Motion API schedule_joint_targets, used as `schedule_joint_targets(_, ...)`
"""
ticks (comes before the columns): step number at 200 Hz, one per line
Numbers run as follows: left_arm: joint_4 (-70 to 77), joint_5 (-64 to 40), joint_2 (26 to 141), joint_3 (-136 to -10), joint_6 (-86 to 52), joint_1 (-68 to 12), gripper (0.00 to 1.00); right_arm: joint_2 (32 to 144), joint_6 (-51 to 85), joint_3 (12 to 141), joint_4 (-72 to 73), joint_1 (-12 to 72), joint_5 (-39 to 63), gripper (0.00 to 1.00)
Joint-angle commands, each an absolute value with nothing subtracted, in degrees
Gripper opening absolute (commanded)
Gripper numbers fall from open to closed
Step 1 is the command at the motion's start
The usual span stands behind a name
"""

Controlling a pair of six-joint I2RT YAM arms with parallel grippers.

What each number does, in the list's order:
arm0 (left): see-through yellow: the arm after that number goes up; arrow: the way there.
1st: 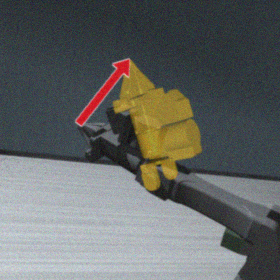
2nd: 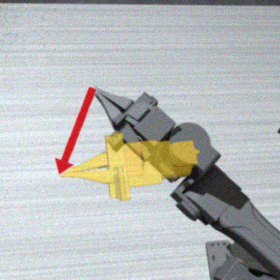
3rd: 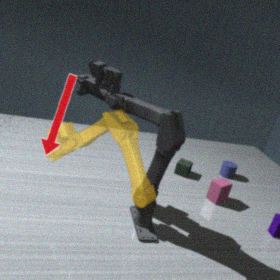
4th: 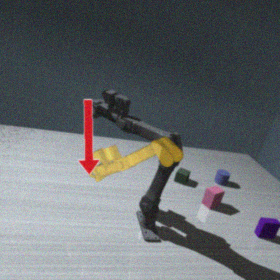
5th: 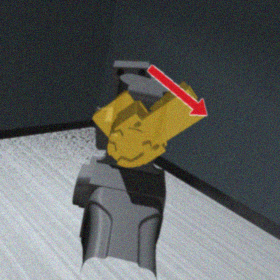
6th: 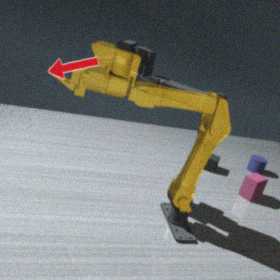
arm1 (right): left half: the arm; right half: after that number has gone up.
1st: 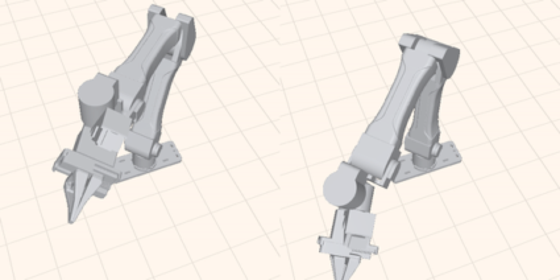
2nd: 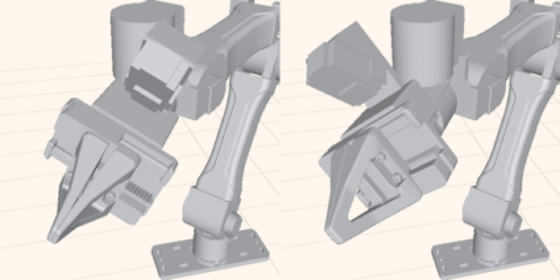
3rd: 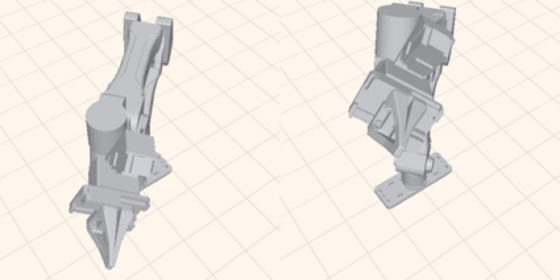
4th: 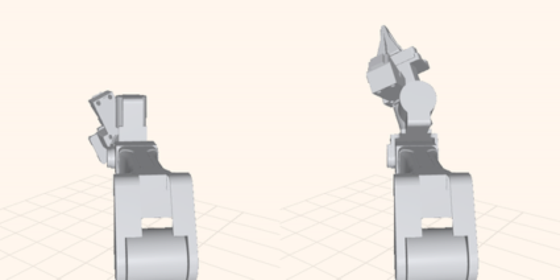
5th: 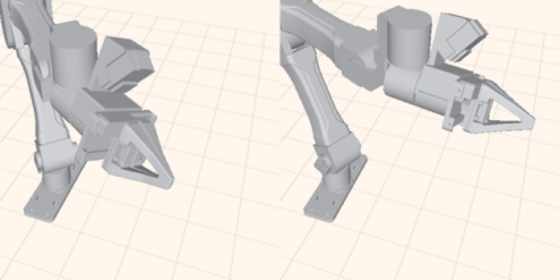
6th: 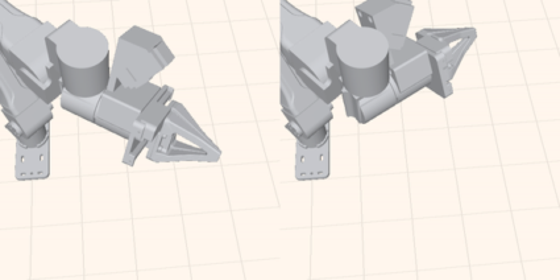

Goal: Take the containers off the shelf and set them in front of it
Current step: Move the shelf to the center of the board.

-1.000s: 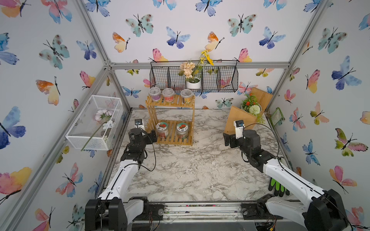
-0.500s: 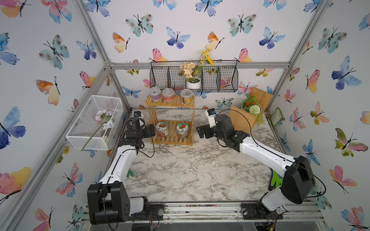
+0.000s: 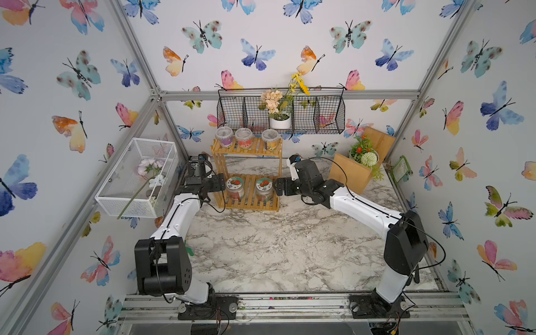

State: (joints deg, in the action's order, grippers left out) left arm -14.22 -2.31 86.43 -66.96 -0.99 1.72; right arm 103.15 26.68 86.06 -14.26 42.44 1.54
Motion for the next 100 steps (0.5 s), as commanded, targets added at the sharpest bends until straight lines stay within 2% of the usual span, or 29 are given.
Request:
schedule_joint_targets(1, -15.8, -3.2, 87.7, -67.5, -0.4, 1.9, 0.83, 104.9, 28.9, 88.5, -17.2, 42.9, 2.6, 0.98)
schedule_joint_targets(62, -15.9, -5.1, 89.8, -67.9, -0.7, 1.9, 0.74, 107.7, 30.4, 91.7, -20.8, 43.1, -0.8, 0.98)
schedule_joint_targets(100, -15.9, -5.7, 90.8, -68.1, -0.8, 1.9, 0.72, 110.7, 30.2, 93.8, -22.0, 43.2, -1.4, 0.93)
